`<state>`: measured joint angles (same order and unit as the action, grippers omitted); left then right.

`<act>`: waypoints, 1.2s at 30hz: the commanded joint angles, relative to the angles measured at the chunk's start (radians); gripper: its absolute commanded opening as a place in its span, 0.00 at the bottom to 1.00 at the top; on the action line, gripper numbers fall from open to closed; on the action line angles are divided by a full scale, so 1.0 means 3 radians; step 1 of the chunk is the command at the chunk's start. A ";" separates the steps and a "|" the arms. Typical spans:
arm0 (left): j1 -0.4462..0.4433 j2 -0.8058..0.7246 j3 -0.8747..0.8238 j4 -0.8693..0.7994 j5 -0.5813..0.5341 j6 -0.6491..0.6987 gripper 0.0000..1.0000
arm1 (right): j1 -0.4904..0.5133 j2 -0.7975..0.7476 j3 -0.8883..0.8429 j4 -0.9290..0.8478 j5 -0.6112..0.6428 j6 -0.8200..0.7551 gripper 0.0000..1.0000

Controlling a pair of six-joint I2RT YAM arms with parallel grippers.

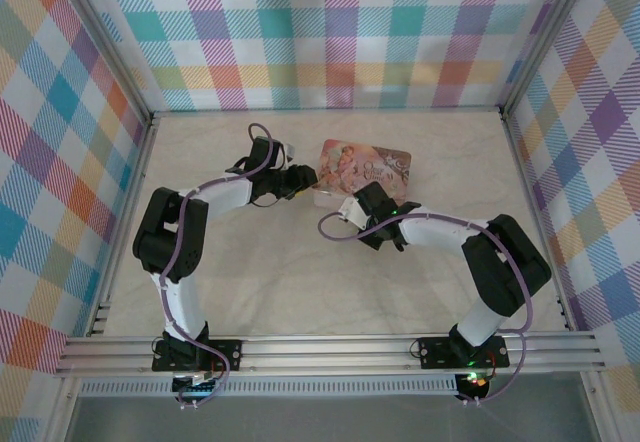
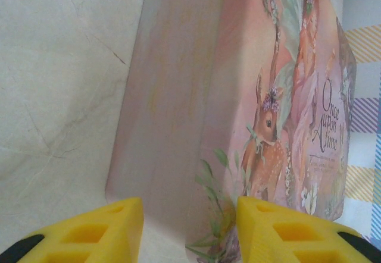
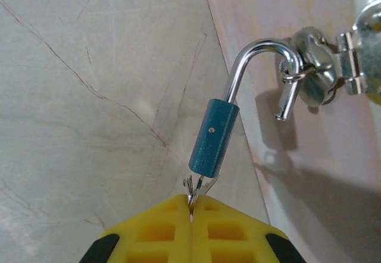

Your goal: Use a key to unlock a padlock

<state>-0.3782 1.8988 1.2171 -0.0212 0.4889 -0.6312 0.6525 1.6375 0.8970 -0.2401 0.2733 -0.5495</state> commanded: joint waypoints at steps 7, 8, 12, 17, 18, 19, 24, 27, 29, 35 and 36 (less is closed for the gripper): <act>-0.0033 0.0088 0.0067 -0.0119 -0.0004 0.0051 0.44 | -0.0063 0.0057 0.0073 0.0323 0.0264 -0.0687 0.00; -0.0033 0.0092 0.0068 -0.0119 -0.0004 0.0049 0.45 | -0.0065 0.0064 0.0073 0.0336 0.0310 -0.0737 0.00; -0.0033 0.0113 0.0080 -0.0111 0.0005 0.0051 0.45 | -0.0108 0.0029 0.0070 0.0432 0.0327 -0.0899 0.00; -0.0033 0.0113 0.0081 -0.0098 0.0012 0.0046 0.45 | -0.0120 0.0023 0.0110 0.0463 0.0292 -0.1017 0.00; -0.0033 0.0109 0.0090 -0.0099 0.0014 0.0041 0.45 | -0.0120 0.0028 0.0113 0.0479 0.0274 -0.1035 0.00; -0.0033 0.0104 0.0089 -0.0094 0.0021 0.0034 0.45 | -0.0120 0.0033 0.0114 0.0491 0.0246 -0.1042 0.00; -0.0033 0.0079 0.0069 -0.0098 0.0032 0.0033 0.45 | -0.0115 0.0057 0.0141 0.0528 0.0164 -0.1046 0.00; -0.0033 0.0042 0.0020 -0.0076 0.0030 0.0024 0.45 | -0.0114 0.0016 0.0126 0.0575 0.0088 -0.1038 0.00; -0.0033 0.0013 -0.0020 -0.0061 0.0021 0.0011 0.45 | -0.0102 -0.0015 0.0126 0.0564 0.0014 -0.1012 0.00; -0.0018 -0.0192 -0.0238 0.0008 -0.0072 -0.0051 0.46 | 0.0031 -0.0073 0.0057 0.0502 -0.0031 -0.0950 0.00; -0.0008 -0.0242 -0.0288 0.0014 -0.0089 -0.0058 0.46 | 0.0060 -0.0098 0.0034 0.0500 -0.0041 -0.0910 0.00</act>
<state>-0.3782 1.8782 1.1793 0.0078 0.4847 -0.6395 0.6479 1.6470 0.9051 -0.1123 0.2939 -0.8463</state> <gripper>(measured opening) 0.457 0.051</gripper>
